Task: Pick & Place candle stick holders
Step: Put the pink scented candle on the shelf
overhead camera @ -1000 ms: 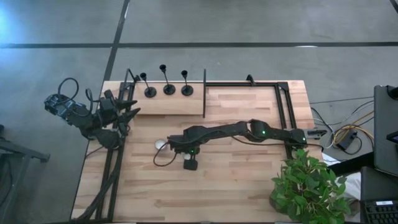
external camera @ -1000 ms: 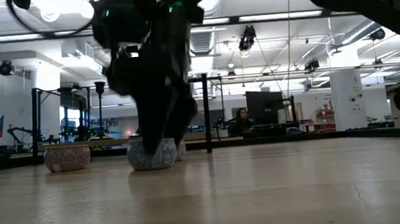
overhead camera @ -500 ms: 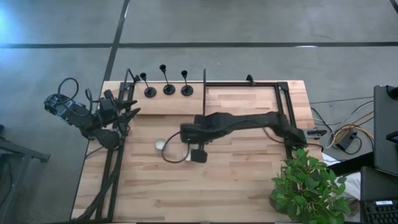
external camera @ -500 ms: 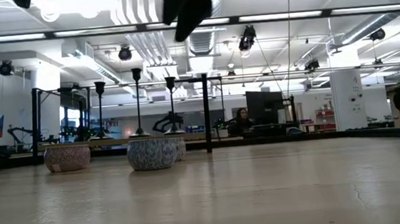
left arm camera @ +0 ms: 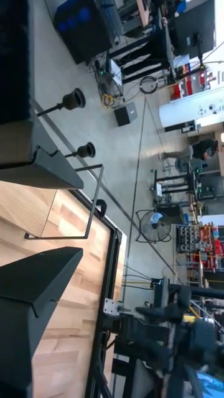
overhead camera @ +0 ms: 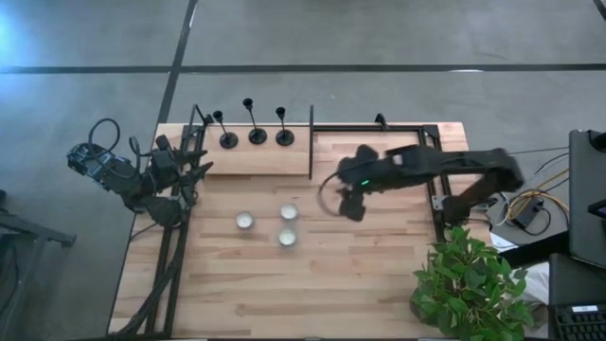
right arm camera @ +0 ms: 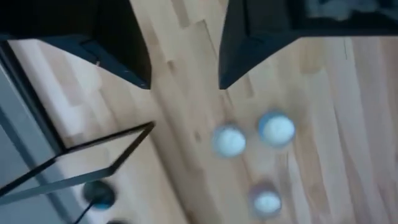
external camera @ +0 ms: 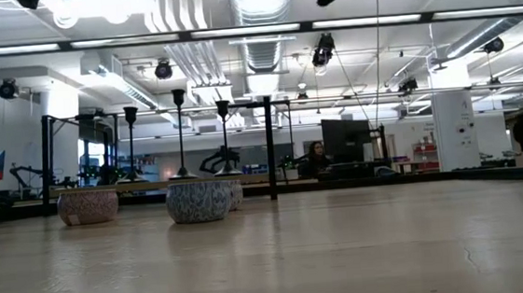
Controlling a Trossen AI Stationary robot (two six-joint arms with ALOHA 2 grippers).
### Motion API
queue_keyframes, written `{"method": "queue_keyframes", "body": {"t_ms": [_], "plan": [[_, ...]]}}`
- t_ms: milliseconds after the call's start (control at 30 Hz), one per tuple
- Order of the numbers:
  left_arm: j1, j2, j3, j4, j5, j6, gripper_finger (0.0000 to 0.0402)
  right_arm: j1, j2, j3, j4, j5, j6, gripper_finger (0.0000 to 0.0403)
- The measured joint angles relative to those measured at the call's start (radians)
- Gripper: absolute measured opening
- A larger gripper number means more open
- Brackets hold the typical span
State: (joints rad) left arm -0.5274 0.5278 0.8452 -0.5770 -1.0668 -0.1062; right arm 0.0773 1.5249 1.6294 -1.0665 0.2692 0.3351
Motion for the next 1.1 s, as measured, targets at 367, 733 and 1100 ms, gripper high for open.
{"method": "queue_keyframes", "body": {"t_ms": [367, 733, 1100], "plan": [[0.0, 0.0, 0.0, 0.0, -0.001, -0.001, 0.0168, -0.115, -0.399, -0.431, 0.246, -0.052, -0.074, 0.0057], [0.0, 0.0, 0.0, 0.0, -0.001, -0.002, 0.0168, -0.121, -0.856, -1.037, 0.637, -0.296, -0.156, 0.0008], [0.0, 0.0, 0.0, 0.0, -0.001, -0.002, 0.0168, -0.127, -1.149, -1.4, 0.983, -0.217, -0.164, 0.0008]]}}
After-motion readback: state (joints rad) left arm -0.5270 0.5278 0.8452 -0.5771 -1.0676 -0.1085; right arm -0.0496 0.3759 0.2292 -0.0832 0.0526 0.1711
